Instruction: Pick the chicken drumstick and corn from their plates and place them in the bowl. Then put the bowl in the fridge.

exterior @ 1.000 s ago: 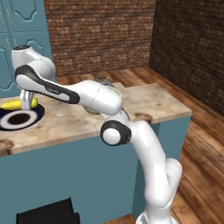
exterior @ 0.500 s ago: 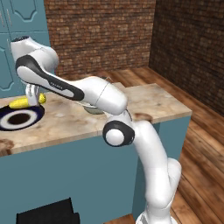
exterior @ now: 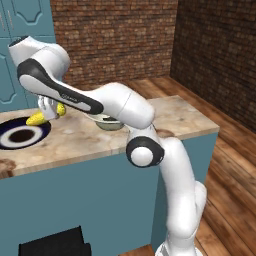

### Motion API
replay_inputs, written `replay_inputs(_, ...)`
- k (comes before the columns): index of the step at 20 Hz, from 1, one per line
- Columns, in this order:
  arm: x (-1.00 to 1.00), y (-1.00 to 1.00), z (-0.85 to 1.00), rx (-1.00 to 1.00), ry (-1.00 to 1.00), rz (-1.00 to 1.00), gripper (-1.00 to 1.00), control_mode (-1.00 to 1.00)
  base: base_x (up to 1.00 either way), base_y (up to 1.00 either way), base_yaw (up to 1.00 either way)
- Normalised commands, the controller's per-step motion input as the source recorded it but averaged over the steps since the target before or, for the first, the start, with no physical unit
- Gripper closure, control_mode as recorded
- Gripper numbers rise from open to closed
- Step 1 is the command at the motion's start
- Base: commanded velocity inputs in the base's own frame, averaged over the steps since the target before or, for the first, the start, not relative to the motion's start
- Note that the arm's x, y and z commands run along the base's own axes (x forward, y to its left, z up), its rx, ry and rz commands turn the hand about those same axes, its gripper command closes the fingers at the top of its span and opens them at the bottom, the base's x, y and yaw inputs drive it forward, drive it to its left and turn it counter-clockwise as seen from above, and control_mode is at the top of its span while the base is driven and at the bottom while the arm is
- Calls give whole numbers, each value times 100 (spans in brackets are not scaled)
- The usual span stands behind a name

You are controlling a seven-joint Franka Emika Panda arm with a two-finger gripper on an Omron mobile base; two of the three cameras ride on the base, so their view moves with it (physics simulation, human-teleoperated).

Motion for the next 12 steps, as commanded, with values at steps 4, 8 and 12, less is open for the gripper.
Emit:
replay_inputs(4, -47, -76, 0, 2, -31, 0, 100, -100, 0, 0, 0)
replay_inputs(8, -48, -76, -6, 6, -41, 2, 100, -100, 0, 0, 0)
replay_inputs(12, -38, -79, -20, 15, -37, 1, 100, -100, 0, 0, 0)
